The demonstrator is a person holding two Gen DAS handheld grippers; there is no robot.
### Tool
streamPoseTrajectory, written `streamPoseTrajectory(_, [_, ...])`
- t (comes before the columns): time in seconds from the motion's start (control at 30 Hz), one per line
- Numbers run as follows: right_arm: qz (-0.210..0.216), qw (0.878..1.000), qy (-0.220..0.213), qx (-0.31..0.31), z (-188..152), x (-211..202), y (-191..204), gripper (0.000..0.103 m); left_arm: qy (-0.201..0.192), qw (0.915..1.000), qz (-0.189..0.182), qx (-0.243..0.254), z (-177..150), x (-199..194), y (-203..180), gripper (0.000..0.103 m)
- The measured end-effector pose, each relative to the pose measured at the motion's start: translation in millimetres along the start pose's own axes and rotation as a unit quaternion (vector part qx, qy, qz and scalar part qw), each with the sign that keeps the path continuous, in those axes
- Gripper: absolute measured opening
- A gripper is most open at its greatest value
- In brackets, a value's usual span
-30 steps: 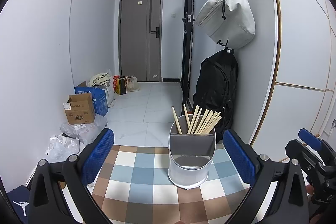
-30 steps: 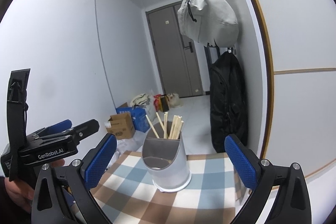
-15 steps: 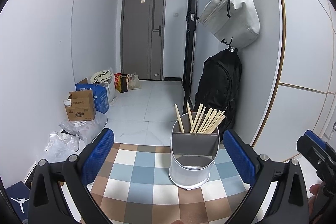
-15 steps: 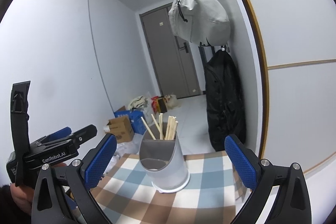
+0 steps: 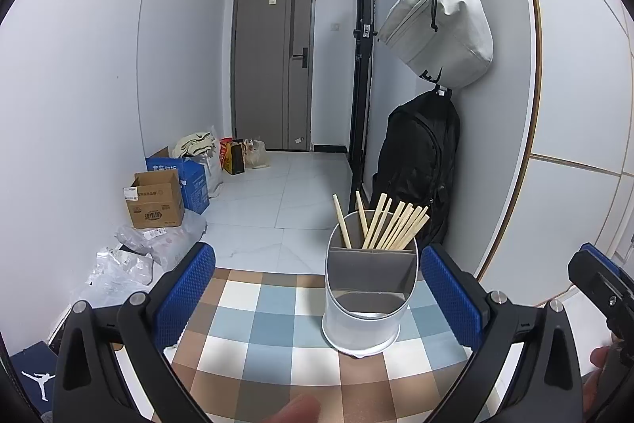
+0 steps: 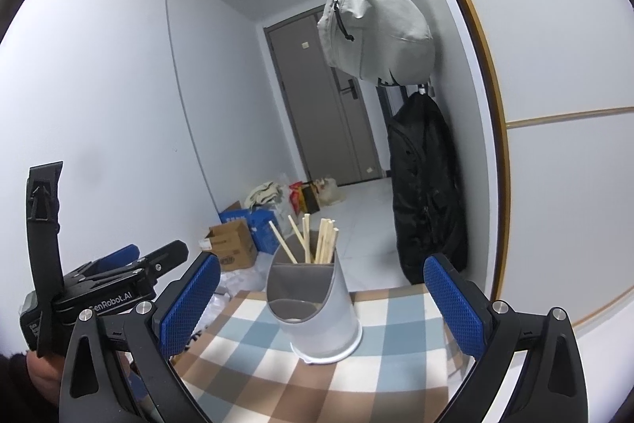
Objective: Organize utensils
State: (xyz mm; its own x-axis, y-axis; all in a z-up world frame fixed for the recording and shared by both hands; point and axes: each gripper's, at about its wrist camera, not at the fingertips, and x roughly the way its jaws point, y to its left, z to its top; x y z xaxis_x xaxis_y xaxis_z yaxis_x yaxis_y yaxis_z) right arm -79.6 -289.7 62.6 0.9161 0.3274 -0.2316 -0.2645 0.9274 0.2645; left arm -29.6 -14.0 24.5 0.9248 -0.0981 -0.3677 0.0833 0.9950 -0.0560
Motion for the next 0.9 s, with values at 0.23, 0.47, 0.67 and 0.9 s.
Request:
streamPoseTrajectory(0.23, [0.002,1.0,0.003,-0.001,-0.5,1.7,-0.3,0.103,0.007,0.9999,0.009,-0.005,-1.5,2.8,3.9,0.101])
streamPoseTrajectory(0.47, [0.001,1.0,0.005,0.001,-0.5,3.3,-1.4,0.103,0.008,1.0,0.005,-0.002,-3.1,2.3,4.7,0.101])
streamPoseTrajectory(0.67, [0.003,1.0,0.008,-0.003,-2.1,4.3,0.9,0.103,0.008,1.0,0.005,-0.002,-4.2,3.1,4.8,0.101])
streamPoseTrajectory(0.9, [0.004,1.0,0.009,-0.003,-2.1,5.3,2.4,0.103,0.008,1.0,-0.003,-0.003,-3.9,4.4,5.1,0.101])
